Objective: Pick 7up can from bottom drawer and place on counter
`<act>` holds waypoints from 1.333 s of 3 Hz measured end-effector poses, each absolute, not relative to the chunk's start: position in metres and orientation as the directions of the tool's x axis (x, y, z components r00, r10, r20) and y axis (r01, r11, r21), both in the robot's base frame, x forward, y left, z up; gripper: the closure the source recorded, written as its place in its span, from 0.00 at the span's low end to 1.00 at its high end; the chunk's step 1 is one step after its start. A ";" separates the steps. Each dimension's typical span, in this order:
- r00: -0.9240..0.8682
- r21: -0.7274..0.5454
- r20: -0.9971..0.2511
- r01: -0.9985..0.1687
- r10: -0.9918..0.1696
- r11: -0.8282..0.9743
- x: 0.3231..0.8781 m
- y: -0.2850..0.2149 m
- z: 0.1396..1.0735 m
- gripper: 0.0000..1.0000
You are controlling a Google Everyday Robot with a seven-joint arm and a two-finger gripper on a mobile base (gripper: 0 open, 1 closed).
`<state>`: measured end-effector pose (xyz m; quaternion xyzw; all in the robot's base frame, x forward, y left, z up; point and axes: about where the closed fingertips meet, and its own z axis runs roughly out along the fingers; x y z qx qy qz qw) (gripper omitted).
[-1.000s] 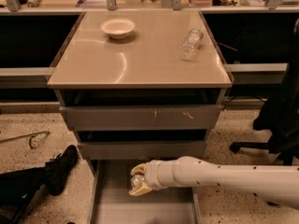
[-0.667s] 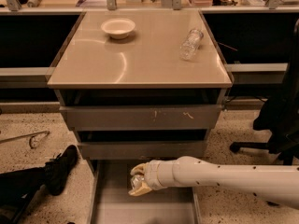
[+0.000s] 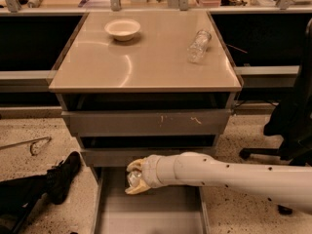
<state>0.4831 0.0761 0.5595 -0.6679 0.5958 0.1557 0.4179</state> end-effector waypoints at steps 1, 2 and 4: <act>0.302 -0.432 -0.668 -0.902 -0.680 0.024 0.490 0.092 0.616 1.00; 0.388 -0.527 -0.605 -0.849 -0.695 -0.016 0.494 0.113 0.705 1.00; 0.432 -0.602 -0.540 -0.798 -0.722 -0.028 0.503 0.122 0.780 1.00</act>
Offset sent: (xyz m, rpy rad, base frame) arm 0.0153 0.0528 0.2204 -0.1033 -0.2714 0.0701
